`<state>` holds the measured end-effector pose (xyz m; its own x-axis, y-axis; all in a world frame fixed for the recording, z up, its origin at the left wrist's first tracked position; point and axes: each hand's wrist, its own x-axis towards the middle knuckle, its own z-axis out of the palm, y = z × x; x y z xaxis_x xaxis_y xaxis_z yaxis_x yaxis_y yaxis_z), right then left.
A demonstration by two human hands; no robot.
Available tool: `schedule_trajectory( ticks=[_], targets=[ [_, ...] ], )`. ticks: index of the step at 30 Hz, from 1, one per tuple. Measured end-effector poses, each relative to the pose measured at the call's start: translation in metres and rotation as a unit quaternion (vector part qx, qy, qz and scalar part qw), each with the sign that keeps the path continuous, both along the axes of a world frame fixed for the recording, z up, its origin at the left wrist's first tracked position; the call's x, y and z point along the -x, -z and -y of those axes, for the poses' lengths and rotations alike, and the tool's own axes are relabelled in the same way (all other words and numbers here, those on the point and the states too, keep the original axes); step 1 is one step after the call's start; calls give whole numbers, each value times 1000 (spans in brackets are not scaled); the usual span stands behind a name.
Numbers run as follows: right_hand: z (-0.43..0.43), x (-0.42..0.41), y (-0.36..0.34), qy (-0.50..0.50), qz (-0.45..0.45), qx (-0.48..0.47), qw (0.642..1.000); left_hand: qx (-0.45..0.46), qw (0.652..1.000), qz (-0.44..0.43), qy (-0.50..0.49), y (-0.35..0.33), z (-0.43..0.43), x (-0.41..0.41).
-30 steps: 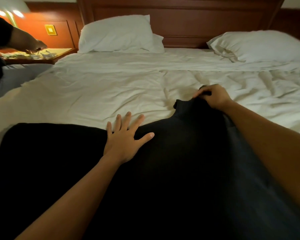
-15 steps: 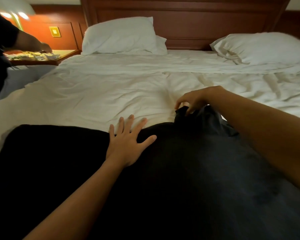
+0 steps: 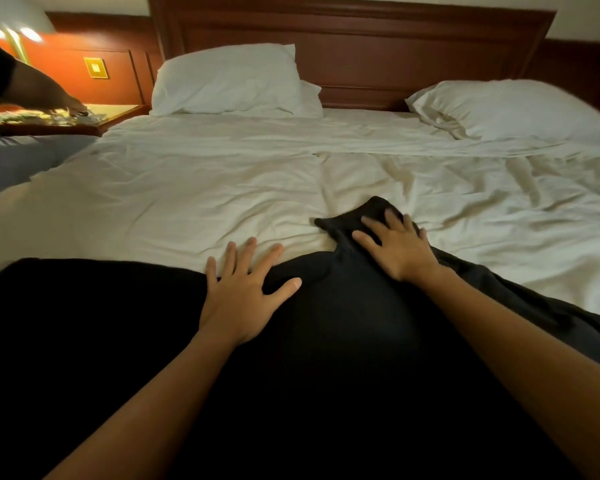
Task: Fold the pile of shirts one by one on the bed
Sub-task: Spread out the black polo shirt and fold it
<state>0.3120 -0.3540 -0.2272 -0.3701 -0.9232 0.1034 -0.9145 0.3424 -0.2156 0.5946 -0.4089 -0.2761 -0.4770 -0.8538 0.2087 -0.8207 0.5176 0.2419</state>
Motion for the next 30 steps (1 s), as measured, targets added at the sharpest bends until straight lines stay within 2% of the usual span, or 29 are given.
schedule_trajectory(
  ticks=[2, 6, 11, 13, 18, 22, 26, 30],
  targets=[
    [-10, 5, 15, -10, -17, -57, 998, 1, 1000, 2, -1, -1, 0, 0],
    [6, 6, 21, 39, -66, -89, 993, 6, 1000, 4, -4, 1, 0, 0],
    [-18, -15, 13, 28, -49, -111, 992, 46, 999, 12, 2, -14, -16, -7],
    [-57, -27, 12, 14, -37, -111, 993, 52, 998, 14, 16, -21, -33, -19],
    [-198, -62, 20, 24, -33, -94, 995, -35, 995, 89, 19, -27, -95, -97],
    [-288, -83, 14, 32, -21, -136, 990, -84, 985, 142, -55, -36, -155, -177],
    [-355, -107, -3, 20, -3, -180, 983, -160, 969, 128, -139, -49, -224, -218],
    [-418, -139, -16, 2, -10, -187, 982, -163, 979, 104, -57, -56, -299, -224]
  ],
)
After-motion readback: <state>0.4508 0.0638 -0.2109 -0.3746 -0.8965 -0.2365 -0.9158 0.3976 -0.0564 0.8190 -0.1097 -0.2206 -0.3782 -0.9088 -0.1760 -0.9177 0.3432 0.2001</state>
